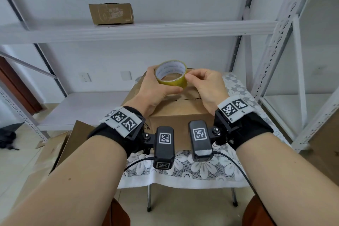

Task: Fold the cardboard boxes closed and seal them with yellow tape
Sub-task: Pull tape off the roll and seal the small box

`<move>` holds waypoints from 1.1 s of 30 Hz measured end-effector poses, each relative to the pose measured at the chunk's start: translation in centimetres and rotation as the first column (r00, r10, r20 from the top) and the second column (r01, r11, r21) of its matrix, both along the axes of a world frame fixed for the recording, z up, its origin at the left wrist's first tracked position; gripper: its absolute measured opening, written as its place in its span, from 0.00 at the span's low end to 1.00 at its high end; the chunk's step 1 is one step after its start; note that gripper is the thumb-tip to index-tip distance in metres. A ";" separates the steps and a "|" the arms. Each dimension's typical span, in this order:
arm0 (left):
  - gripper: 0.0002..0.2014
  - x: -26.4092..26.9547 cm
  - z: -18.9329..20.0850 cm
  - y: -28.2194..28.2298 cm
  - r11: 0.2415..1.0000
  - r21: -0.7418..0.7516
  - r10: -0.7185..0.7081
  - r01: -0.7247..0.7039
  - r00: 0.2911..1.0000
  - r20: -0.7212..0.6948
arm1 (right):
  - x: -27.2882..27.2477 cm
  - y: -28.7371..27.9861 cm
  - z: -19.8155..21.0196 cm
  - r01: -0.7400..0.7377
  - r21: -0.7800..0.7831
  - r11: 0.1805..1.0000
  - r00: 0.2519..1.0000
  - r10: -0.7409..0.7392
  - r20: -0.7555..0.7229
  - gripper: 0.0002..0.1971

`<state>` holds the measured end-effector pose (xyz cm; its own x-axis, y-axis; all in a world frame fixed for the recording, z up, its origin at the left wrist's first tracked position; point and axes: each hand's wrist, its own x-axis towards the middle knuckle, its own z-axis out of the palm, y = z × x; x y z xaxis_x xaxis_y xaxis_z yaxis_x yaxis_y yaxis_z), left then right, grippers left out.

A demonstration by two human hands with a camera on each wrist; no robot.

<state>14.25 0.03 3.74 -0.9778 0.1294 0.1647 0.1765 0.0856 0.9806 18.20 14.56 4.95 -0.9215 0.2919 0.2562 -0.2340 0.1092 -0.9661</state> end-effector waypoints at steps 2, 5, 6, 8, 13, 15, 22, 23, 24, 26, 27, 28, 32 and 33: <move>0.43 0.0 0.1 -0.2 1.000 -0.010 -0.020 0.020 1.000 0.004 | -0.1 0.1 0.0 -0.029 0.010 1.000 0.999 0.028 0.030 0.06; 0.43 0.0 0.3 -0.3 0.999 -0.018 -0.049 0.049 0.999 0.008 | -0.2 0.1 0.0 -0.043 -0.004 0.999 0.997 0.043 0.057 0.06; 0.42 0.0 0.3 -0.4 0.998 -0.017 -0.054 0.054 0.998 0.011 | -0.2 0.0 0.0 -0.043 -0.006 0.999 0.997 0.043 0.060 0.06; 0.42 0.0 0.3 -0.4 0.998 -0.005 -0.061 0.061 0.998 0.018 | -0.3 -0.1 0.0 -0.042 -0.004 0.999 0.997 0.042 0.059 0.06; 0.43 0.0 0.1 -0.5 0.997 0.030 -0.072 0.071 0.997 0.022 | -0.5 -0.1 -0.1 -0.005 -0.005 1.000 0.998 0.006 0.070 0.08; 0.44 0.0 0.0 -0.5 0.996 0.044 -0.076 0.075 0.997 0.022 | -0.5 0.0 -0.2 -0.011 -0.016 1.000 0.998 0.012 0.062 0.09; 0.42 0.0 0.0 -0.5 0.995 0.088 -0.041 0.038 0.999 0.030 | -0.4 0.1 -0.4 -0.004 -0.136 0.991 1.000 0.002 -0.014 0.07; 0.42 0.0 0.0 -0.5 0.996 0.086 -0.040 0.037 0.999 0.029 | -0.3 0.0 -0.4 -0.006 -0.147 0.989 1.000 0.004 -0.015 0.05; 0.42 0.0 0.0 -0.5 0.995 0.086 -0.042 0.040 0.999 0.030 | -0.2 0.0 -0.4 -0.008 -0.159 0.987 1.000 0.005 -0.015 0.05; 0.43 0.0 -0.1 -0.5 0.995 0.084 -0.052 0.050 0.998 0.027 | 0.0 0.0 -0.3 -0.003 -0.183 0.983 1.000 0.000 -0.017 0.05; 0.43 0.0 -0.1 -0.5 0.996 0.076 -0.052 0.050 0.998 0.023 | 0.0 0.0 -0.3 0.007 -0.185 0.983 1.000 -0.011 -0.018 0.06; 0.43 0.0 0.0 -0.5 0.996 0.068 -0.054 0.053 0.998 0.019 | -0.1 0.0 -0.3 0.020 -0.181 0.983 1.000 -0.023 -0.017 0.06; 0.43 0.1 0.1 -0.5 0.997 0.050 -0.053 0.052 0.999 0.014 | -0.2 -0.1 -0.4 0.034 -0.172 0.984 0.999 -0.037 -0.018 0.06; 0.43 0.1 0.1 -0.5 0.998 0.042 -0.049 0.048 0.999 0.014 | -0.2 -0.1 -0.4 0.035 -0.167 0.985 0.999 -0.038 -0.020 0.06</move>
